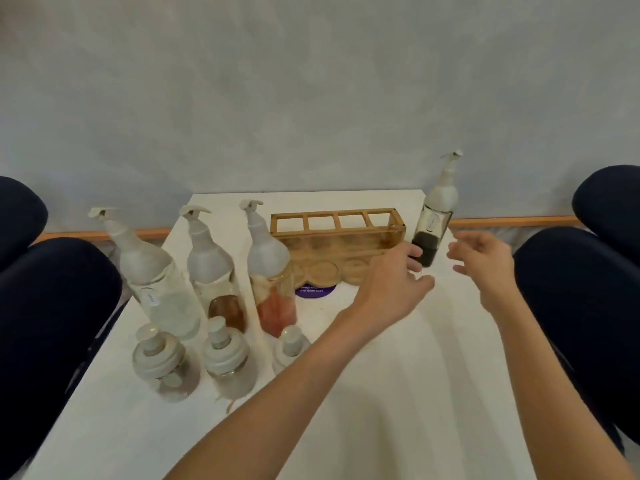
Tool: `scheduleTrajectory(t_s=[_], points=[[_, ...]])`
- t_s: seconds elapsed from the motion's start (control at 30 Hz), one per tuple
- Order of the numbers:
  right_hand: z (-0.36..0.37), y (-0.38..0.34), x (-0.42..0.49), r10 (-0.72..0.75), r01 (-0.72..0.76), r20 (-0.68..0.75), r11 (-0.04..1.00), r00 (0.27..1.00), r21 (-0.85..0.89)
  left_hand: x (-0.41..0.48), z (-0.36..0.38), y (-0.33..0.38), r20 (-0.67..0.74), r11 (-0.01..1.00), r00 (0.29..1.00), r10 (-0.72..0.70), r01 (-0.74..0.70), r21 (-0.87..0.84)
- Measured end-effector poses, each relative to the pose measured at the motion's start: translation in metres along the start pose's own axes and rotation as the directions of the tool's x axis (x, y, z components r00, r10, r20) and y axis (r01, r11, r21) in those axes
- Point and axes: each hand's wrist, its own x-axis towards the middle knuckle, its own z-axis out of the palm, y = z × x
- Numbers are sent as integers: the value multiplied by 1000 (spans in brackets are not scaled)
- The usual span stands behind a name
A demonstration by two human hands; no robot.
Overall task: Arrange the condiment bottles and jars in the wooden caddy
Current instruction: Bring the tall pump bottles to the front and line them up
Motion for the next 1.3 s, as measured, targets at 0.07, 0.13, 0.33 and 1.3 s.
scheduleTrajectory(t_s=[0.07,0.13,0.33,1.3], points=[[-9,13,22,69,-69,34,998,997,2,29,23,-11,-28,995,997,-74,72,-67],[-14,25,46,95,-92,84,995,992,-37,58,44,-23,-65,982,988,-143,133,-135],[-19,44,118,18,10,180,988,984,-152,148,90,-41,-194,971,954,-230,211,-114],[11,26,89,-227,317,342,918,912,-237,128,80,-57,-315,986,942,-112,67,-151]])
